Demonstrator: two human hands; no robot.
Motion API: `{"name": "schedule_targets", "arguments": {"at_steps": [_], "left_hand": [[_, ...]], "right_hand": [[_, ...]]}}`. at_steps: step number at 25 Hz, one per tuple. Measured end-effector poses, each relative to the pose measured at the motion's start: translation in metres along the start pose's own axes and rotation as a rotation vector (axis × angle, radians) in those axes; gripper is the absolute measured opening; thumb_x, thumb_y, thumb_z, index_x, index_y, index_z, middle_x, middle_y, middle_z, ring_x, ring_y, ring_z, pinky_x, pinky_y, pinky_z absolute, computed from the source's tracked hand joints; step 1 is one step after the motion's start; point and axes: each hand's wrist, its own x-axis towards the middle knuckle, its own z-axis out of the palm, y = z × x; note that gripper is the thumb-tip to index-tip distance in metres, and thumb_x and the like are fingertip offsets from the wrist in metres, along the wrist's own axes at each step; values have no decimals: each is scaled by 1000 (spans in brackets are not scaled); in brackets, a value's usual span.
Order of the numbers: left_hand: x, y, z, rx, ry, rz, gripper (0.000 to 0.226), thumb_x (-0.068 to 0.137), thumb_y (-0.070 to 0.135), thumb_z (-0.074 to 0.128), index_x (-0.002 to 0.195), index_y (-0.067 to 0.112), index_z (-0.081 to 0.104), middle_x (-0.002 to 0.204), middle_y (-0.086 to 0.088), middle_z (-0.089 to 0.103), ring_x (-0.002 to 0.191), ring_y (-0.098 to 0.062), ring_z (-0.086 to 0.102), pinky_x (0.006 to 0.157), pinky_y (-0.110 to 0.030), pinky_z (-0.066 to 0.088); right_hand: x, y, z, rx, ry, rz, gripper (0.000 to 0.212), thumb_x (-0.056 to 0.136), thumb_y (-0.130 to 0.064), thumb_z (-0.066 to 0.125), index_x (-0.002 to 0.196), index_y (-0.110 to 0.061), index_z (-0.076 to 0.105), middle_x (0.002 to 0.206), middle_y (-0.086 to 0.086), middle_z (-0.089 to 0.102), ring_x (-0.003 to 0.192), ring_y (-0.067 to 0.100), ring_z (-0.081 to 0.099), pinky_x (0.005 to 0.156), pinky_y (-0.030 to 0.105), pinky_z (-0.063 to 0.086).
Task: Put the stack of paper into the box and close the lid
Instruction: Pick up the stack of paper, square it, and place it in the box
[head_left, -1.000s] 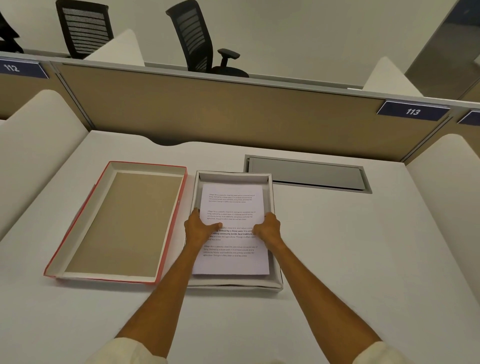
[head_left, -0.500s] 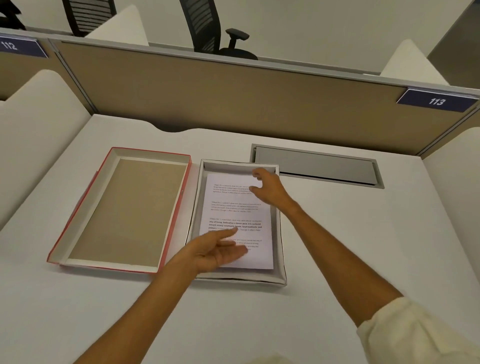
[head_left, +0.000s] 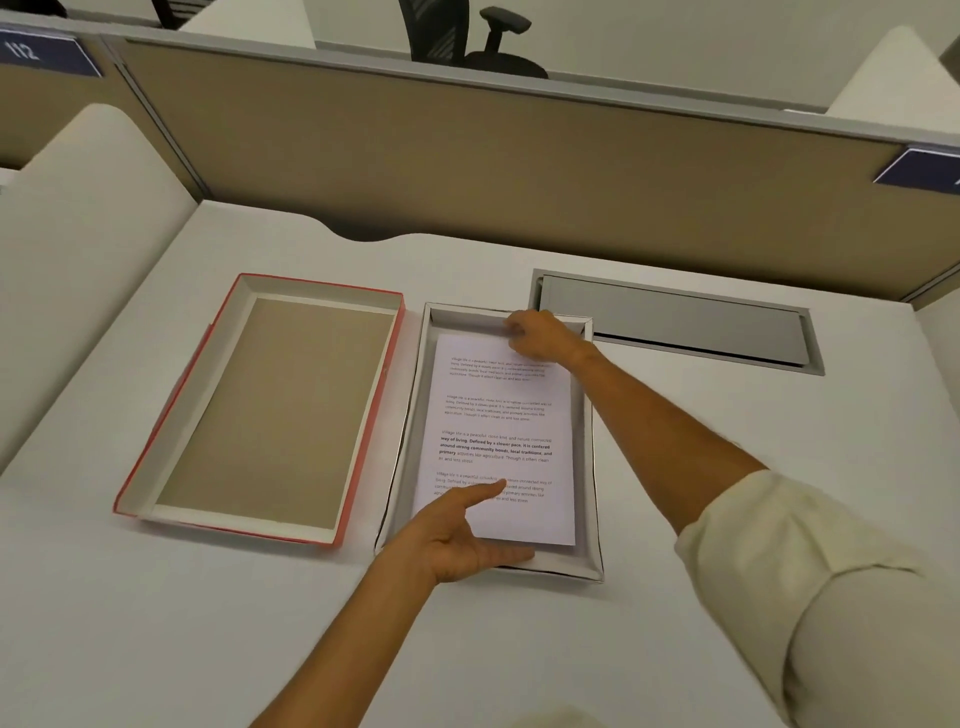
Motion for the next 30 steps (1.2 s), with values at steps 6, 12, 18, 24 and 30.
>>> {"name": "schedule_targets", "arguments": {"at_steps": [6,12,18,24,30], "left_hand": [[18,3,-3,-7,112,-15,40,76,1,79,108,17,61,121,-22,61,110,-52,58,89,-73,46],[28,-2,-6,-90,153,-13,38,77,0,78,106,17,60,120,-23,60,107,-53,59,91,-74,45],[28,-2,-4,-105,150,-13,33,80,2,76,105,16,60,120,-23,60,111,-53,56,97,-72,42],[23,-4,-6,-105,112,-25,35,79,-1,75,106,16,60,122,-24,59,116,-53,54,98,-71,42],[8,1,-13,-67,-4,-59,39,84,7,73,119,15,59,129,-29,60,118,-57,54,105,-68,38]], "right_hand": [[20,-2,4,71,21,-43,28,95,-10,53,115,-1,70,116,16,70,107,31,64,97,38,51],[22,7,13,171,43,-9,28,96,-18,56,109,0,73,110,19,73,102,31,67,95,37,51],[20,8,15,204,46,3,29,97,-21,56,112,-4,73,111,16,73,101,28,67,87,29,49],[15,4,14,187,35,12,31,98,-22,54,112,-1,72,111,18,72,101,31,67,95,38,52],[9,0,10,108,-7,-39,32,101,-18,48,106,6,69,105,22,71,98,35,66,91,42,50]]}}
